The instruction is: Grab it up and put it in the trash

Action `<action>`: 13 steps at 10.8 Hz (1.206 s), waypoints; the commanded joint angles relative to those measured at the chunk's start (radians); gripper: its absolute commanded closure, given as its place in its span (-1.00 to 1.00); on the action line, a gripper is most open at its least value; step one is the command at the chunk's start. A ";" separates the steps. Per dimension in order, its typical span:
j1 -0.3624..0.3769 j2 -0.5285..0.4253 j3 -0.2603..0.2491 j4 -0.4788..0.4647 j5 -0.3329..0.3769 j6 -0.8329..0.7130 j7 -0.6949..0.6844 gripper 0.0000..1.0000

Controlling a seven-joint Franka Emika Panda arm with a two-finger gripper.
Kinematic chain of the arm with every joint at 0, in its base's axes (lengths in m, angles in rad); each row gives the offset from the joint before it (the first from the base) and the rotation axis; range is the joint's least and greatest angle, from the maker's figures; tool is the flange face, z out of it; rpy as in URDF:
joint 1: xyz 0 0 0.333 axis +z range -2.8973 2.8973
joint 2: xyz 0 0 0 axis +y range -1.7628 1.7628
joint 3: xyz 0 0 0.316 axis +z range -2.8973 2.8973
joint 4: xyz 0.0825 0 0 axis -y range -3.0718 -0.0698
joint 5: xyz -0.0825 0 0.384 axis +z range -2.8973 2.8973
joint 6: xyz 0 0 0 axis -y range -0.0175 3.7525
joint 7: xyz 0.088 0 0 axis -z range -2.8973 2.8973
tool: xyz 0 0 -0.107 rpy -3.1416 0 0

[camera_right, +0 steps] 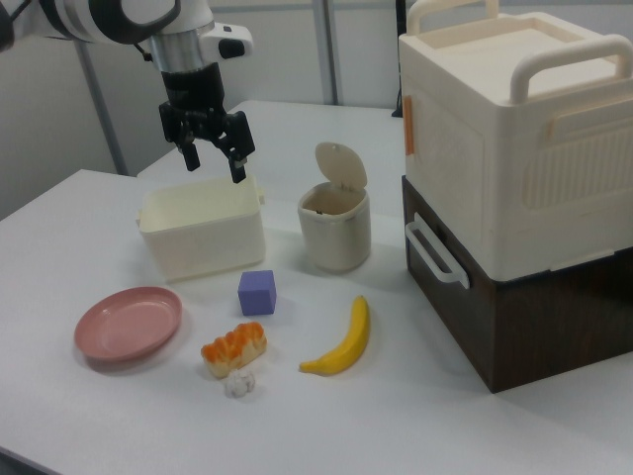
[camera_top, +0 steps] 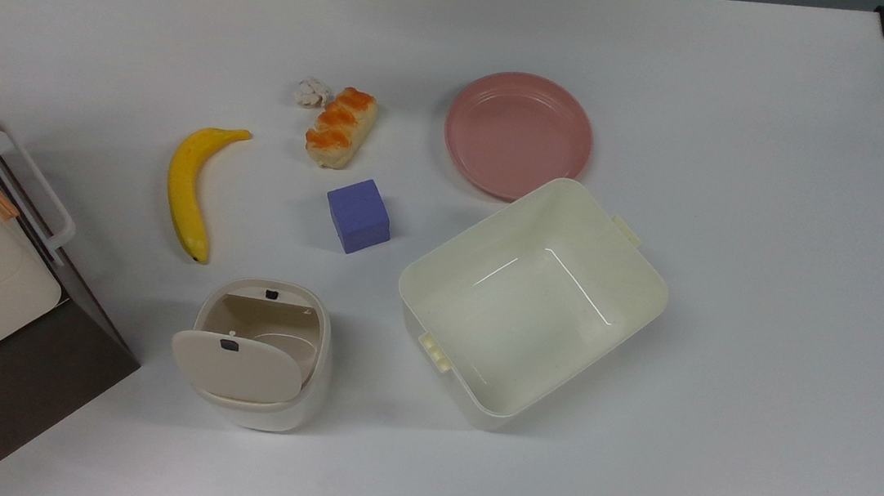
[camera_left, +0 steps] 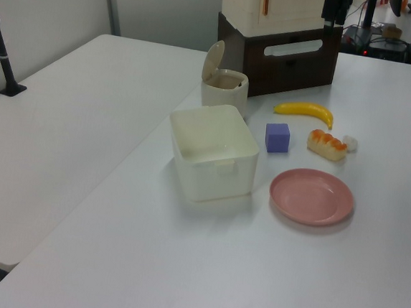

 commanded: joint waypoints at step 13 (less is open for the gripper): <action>0.015 -0.015 -0.008 -0.048 -0.062 -0.029 -0.082 -1.00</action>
